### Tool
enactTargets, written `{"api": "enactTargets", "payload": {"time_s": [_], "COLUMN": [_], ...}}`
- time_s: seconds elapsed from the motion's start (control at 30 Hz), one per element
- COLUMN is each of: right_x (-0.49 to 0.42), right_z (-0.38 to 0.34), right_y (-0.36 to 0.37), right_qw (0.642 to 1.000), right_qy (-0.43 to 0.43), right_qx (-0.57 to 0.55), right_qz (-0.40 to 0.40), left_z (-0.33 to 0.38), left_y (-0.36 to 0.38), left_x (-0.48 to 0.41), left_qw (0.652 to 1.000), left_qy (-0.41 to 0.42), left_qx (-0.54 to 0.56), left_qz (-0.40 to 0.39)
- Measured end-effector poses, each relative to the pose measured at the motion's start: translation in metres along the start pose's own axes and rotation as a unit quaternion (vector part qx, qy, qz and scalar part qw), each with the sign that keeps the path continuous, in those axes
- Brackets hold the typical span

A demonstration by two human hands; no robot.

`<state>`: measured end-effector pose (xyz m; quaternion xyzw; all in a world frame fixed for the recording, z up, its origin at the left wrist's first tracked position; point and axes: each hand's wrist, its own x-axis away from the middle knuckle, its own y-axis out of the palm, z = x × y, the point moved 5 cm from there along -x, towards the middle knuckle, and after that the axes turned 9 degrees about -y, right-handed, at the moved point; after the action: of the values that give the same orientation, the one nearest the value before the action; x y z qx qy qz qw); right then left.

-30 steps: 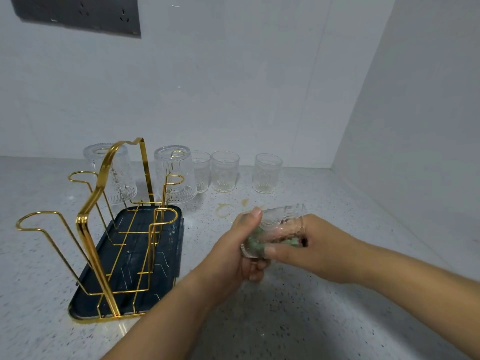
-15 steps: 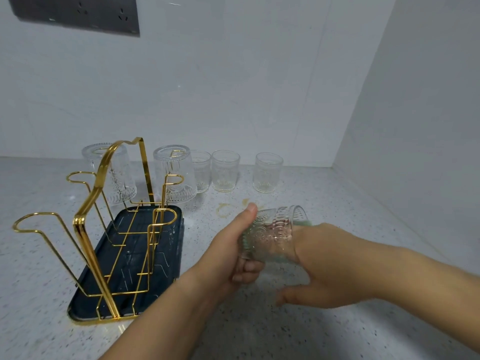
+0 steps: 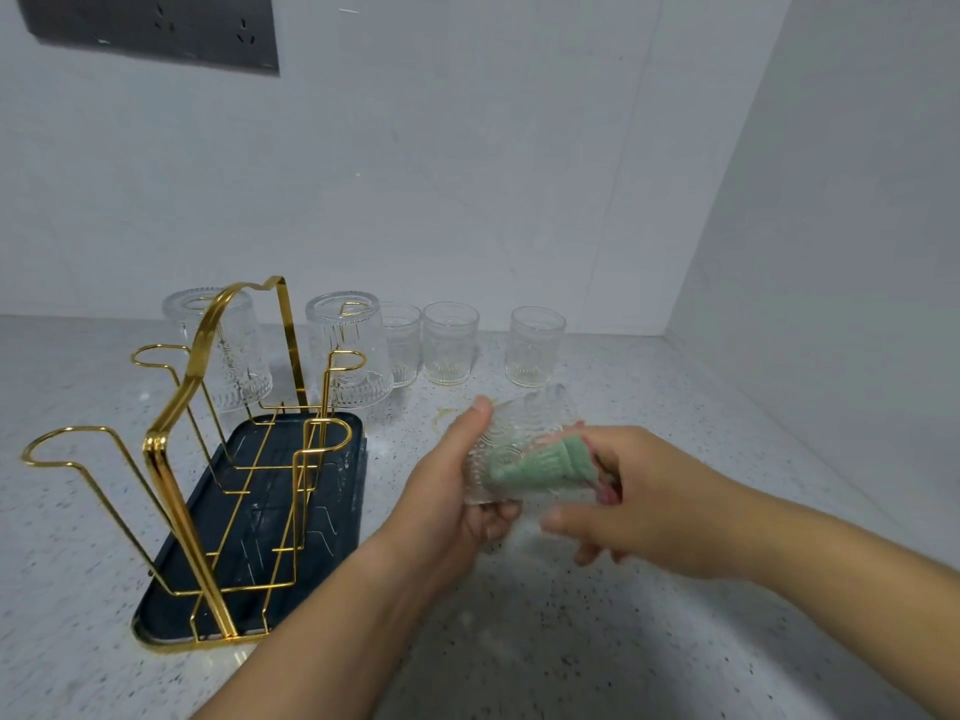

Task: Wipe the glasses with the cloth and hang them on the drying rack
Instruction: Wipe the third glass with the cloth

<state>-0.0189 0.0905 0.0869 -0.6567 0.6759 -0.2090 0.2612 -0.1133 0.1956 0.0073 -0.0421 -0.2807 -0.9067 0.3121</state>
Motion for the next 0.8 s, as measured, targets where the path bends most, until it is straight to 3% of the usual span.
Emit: {"api": "enactTargets", "payload": {"time_s": [0.1, 0.17, 0.27, 0.33, 0.43, 0.53, 0.67, 0.8], "right_x": [0.0, 0.002, 0.01, 0.01, 0.007, 0.004, 0.003, -0.002], "right_z": [0.007, 0.009, 0.004, 0.003, 0.009, 0.022, 0.015, 0.008], "right_y": [-0.012, -0.016, -0.015, -0.009, -0.005, -0.01, -0.01, -0.008], "right_qw": [0.977, 0.909, 0.795, 0.771, 0.865, 0.929, 0.97, 0.981], "right_qy": [0.033, 0.029, -0.008, -0.037, -0.021, 0.039, 0.025, -0.044], "right_qx": [-0.199, -0.399, -0.605, -0.636, -0.502, -0.357, -0.193, -0.025], "right_qz": [0.071, 0.116, 0.046, -0.028, 0.003, 0.089, 0.147, 0.188], "left_z": [0.004, 0.004, 0.004, 0.002, 0.001, 0.0, -0.003, -0.001], "left_y": [-0.004, -0.007, -0.008, -0.008, -0.008, -0.008, -0.009, -0.01], "left_x": [0.002, 0.001, 0.0, 0.001, 0.001, -0.001, -0.004, -0.003], "left_qw": [0.999, 0.998, 0.997, 0.996, 0.997, 0.997, 0.995, 0.994], "left_qy": [0.028, 0.046, 0.053, 0.052, 0.049, 0.051, 0.065, 0.07], "left_qx": [0.003, 0.007, 0.021, 0.028, 0.032, 0.033, 0.035, 0.052], "left_qz": [0.025, 0.045, 0.059, 0.059, 0.055, 0.056, 0.066, 0.065]}}
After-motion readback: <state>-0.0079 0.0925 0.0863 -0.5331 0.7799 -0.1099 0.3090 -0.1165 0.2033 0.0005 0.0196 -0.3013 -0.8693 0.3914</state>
